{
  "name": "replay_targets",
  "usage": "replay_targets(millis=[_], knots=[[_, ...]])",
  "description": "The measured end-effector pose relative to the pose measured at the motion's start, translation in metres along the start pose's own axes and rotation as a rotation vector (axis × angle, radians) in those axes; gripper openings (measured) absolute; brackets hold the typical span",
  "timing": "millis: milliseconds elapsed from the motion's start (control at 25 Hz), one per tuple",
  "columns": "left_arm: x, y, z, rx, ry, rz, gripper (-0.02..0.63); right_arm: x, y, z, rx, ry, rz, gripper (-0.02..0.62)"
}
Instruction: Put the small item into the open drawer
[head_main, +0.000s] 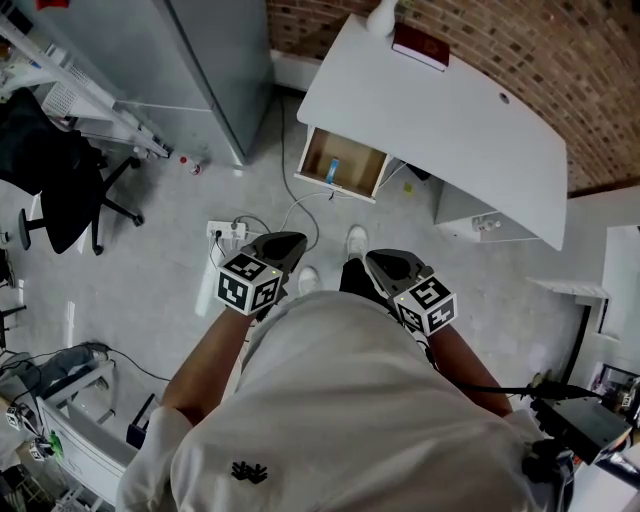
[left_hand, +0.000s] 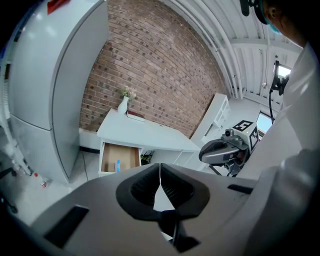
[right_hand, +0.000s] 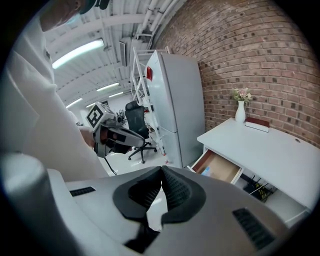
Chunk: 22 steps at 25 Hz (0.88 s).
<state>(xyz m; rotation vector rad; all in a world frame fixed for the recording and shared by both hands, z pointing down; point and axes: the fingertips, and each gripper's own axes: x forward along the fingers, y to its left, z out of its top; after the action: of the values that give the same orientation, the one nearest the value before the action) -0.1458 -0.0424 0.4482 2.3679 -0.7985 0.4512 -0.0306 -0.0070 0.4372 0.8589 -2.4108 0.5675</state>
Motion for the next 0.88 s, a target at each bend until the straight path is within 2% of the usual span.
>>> replay_targets(millis=[520,880], knots=[[0.003,0.007,-0.008,-0.009,0.017,0.002,0.026,0.004,0.004,0.002,-0.004,0.011,0.008,0.029],[0.017,0.009,-0.011,-0.008,0.041,-0.011,0.026,0.003,-0.007,-0.001,0.006,0.015,-0.008,0.029]])
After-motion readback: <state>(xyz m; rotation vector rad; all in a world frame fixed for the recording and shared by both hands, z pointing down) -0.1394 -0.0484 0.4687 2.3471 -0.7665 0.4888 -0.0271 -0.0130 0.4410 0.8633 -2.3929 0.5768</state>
